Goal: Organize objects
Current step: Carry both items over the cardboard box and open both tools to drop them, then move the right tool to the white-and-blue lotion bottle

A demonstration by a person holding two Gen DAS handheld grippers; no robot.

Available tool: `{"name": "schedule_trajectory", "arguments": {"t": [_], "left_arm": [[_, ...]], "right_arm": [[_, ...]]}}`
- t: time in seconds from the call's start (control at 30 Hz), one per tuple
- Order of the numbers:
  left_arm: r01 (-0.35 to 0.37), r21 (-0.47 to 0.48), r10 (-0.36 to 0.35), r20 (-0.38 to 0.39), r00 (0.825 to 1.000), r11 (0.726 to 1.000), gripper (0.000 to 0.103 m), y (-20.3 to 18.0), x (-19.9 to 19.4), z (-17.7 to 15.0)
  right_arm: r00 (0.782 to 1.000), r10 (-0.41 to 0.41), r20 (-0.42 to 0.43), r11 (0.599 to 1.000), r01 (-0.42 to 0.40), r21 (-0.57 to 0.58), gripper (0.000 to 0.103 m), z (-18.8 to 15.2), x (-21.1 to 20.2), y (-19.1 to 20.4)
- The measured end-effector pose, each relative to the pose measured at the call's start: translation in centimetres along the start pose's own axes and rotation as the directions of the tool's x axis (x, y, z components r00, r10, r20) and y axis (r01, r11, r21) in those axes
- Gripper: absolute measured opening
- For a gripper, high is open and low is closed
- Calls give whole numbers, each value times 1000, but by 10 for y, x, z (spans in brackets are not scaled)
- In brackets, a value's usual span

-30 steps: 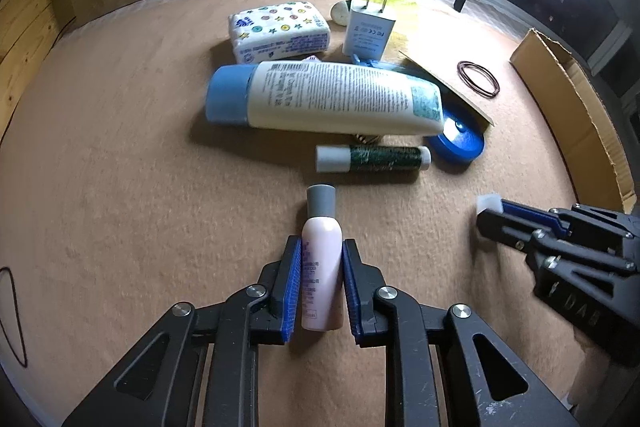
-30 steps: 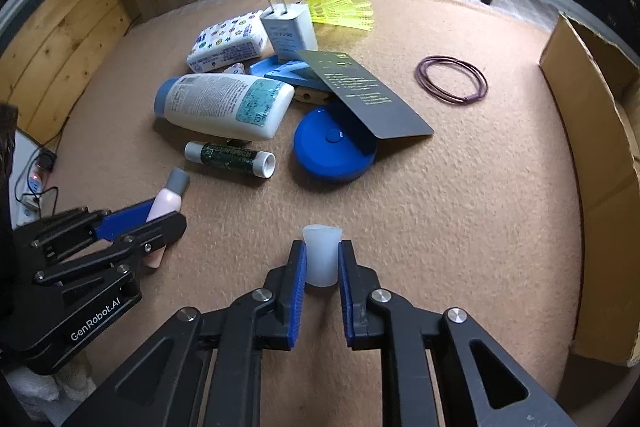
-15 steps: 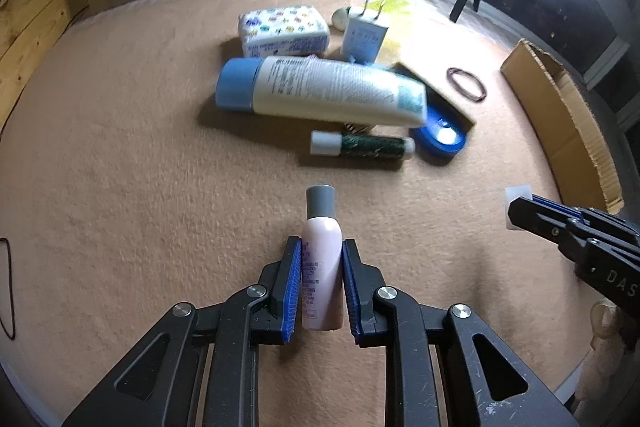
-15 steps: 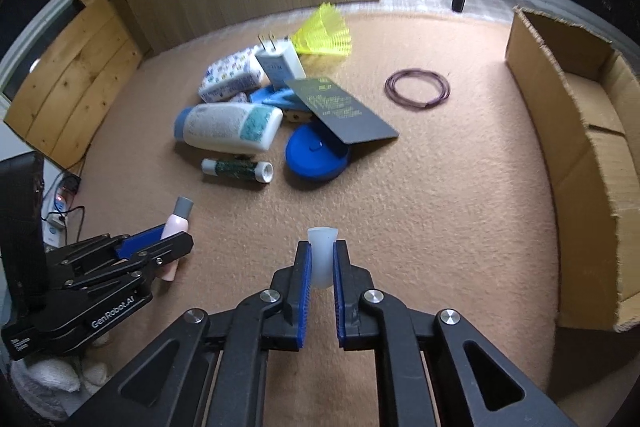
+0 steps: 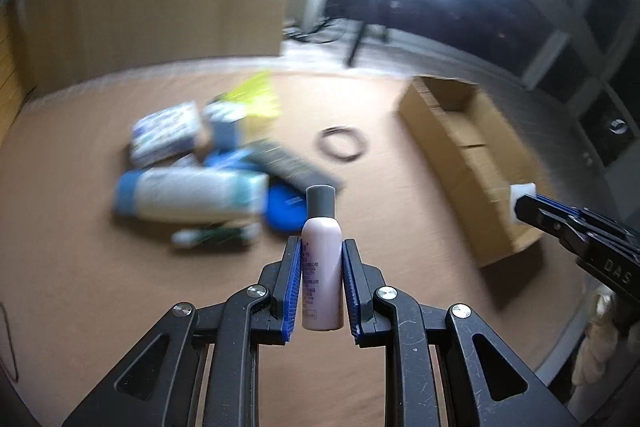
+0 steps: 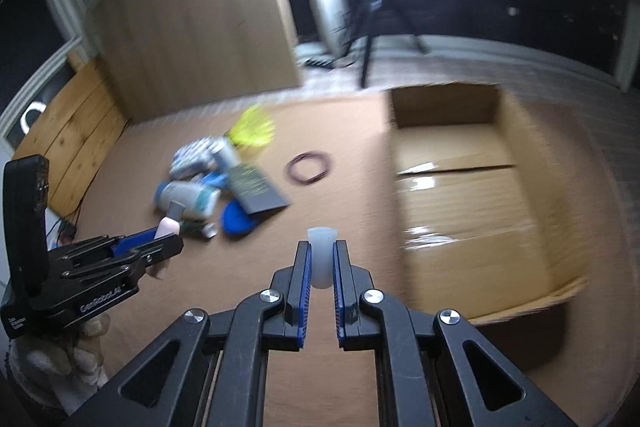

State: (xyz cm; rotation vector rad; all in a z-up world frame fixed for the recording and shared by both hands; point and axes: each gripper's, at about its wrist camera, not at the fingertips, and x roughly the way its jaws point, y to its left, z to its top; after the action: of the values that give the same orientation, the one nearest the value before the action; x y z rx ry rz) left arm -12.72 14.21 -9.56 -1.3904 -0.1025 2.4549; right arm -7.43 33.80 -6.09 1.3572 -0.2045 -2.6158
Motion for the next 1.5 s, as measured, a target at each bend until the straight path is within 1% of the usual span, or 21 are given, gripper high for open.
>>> {"name": "schedule_trajectory", "arguments": {"t": [0.07, 0.17, 0.3, 0.43, 0.53, 0.67, 0.8, 0.87, 0.9, 0.93, 0.97, 1.0, 1.03, 1.27, 1.4, 1.5], "left_arm": [[31, 35, -31, 5, 1000, 999, 21, -26, 5, 10], [56, 74, -56, 6, 998, 996, 21, -62, 16, 21], [93, 114, -93, -2, 996, 989, 21, -109, 32, 34], [119, 162, -116, -24, 993, 980, 21, -153, 53, 42], [134, 169, -127, -51, 991, 977, 21, -170, 67, 45], [127, 178, -117, -66, 991, 976, 21, -185, 80, 45], [121, 179, -110, -71, 991, 976, 21, -189, 84, 44], [120, 180, -108, -72, 992, 976, 21, -189, 85, 44], [121, 183, -109, -75, 991, 976, 21, -189, 85, 44], [126, 187, -114, -77, 991, 974, 23, -189, 84, 43], [121, 186, -109, -73, 991, 975, 29, -188, 83, 43], [110, 182, -100, -64, 993, 977, 32, -186, 80, 42], [105, 180, -96, -58, 994, 978, 35, -184, 78, 43], [59, 131, -57, -20, 998, 990, 35, -149, 50, 39], [48, 94, -48, -1, 999, 994, 35, -117, 28, 36], [41, 69, -42, 13, 999, 997, 35, -92, 11, 35]], "right_arm": [[1000, -26, 15, 1000, 25, 19, 9, 3, -7, -19], [998, -59, 22, 997, 58, 48, 9, 5, -11, -47], [998, -69, 5, 995, 68, 75, 9, 5, -8, -76], [997, -77, -7, 993, 78, 83, 9, 1, -1, -92], [997, -78, -18, 992, 80, 95, 10, -1, 5, -102], [997, -71, -32, 990, 74, 117, 10, -4, 10, -115], [997, -71, -37, 990, 74, 116, 10, -4, 12, -122], [997, -72, -39, 991, 76, 113, 12, -5, 12, -124], [997, -72, -39, 991, 76, 112, 17, -5, 12, -123], [996, -81, -39, 990, 84, 112, 20, -5, 11, -124], [996, -81, -41, 990, 85, 113, 22, -6, 11, -124], [996, -77, -45, 990, 82, 116, 28, -6, 12, -124], [996, -77, -44, 989, 82, 121, 30, -6, 12, -124], [997, -58, -47, 988, 64, 139, 30, -6, 11, -116], [998, -41, -42, 990, 46, 135, 30, -6, 9, -96], [999, -39, -22, 992, 42, 116, 30, -4, 4, -72]]}}
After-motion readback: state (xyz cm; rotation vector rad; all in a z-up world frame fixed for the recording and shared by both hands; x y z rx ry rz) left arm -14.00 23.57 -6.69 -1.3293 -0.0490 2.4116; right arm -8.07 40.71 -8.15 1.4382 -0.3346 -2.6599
